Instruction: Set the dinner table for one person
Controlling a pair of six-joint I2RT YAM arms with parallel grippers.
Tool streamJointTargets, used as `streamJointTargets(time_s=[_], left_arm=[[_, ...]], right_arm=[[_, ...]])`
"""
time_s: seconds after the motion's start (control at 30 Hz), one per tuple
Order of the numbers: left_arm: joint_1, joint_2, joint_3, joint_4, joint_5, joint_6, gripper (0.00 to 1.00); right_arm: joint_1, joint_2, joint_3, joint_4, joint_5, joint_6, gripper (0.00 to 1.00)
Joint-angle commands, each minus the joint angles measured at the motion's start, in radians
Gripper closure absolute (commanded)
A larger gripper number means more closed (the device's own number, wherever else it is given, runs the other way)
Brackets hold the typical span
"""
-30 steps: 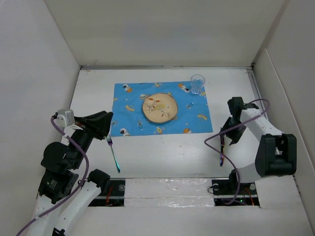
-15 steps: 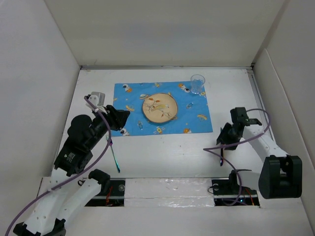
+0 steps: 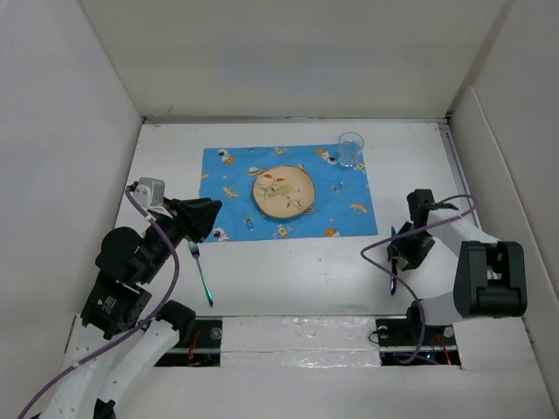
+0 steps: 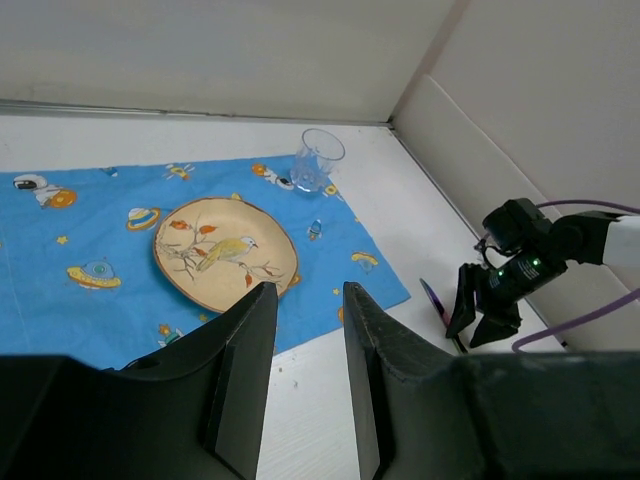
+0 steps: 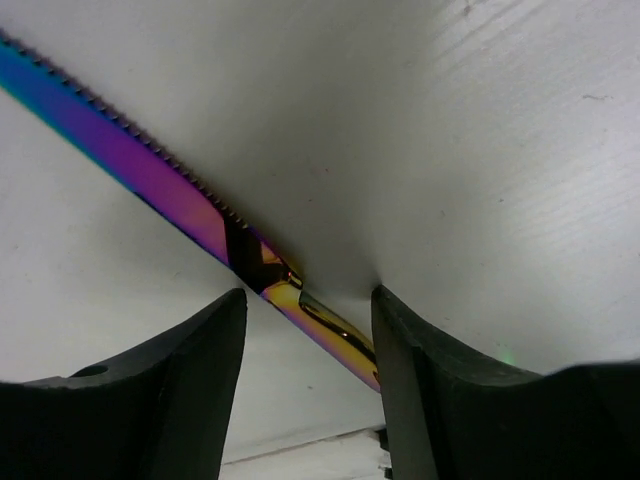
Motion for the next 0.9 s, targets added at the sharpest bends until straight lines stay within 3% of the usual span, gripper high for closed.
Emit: streamJointTargets(time_s=[0.0,0.2,0.23,0.3,0.43,0.5,0.7,0.87], left_arm=[[-0.006,-0.006,0.018,0.033,0.003,0.016,0.70],[-0.006,-0.015,0.016,0.027,0.000,0.016,0.70],[-0.006,-0.023,0.016,0.027,0.000,0.016,0.70],[-0.006,-0.025,0.015,0.027,-0.003,0.016,0.70],[-0.017,-0.037,0.004,0.030,-0.009,0.016,0.70],[-0.017,-0.040,0.003,0.030,-0.010,0.016,0.70],[-0.017,-0.046,0.001,0.032,-0.004,0.015,0.70],[-0.017,-0.049,-0.008,0.030,-0.003,0.015,0.70]], right_arm=[[0.058,0.017,0.044,0.023,0.020,0.035,0.45],[0.188,0.036,0.052,0.017,0.009,0.129,0.60],[0.255,0.028,0.049,0.017,0.006,0.166,0.66],[0.274,0.013,0.046,0.017,0.000,0.199,0.67],[0.301,-0.021,0.041,0.020,0.023,0.235,0.82],[0.319,-0.032,0.024,0.020,0.015,0.247,0.83],[0.451,-0.038,0.009,0.043,0.017,0.302,0.79],[0.518,0.011,0.010,0.052,0.026,0.318,0.64]])
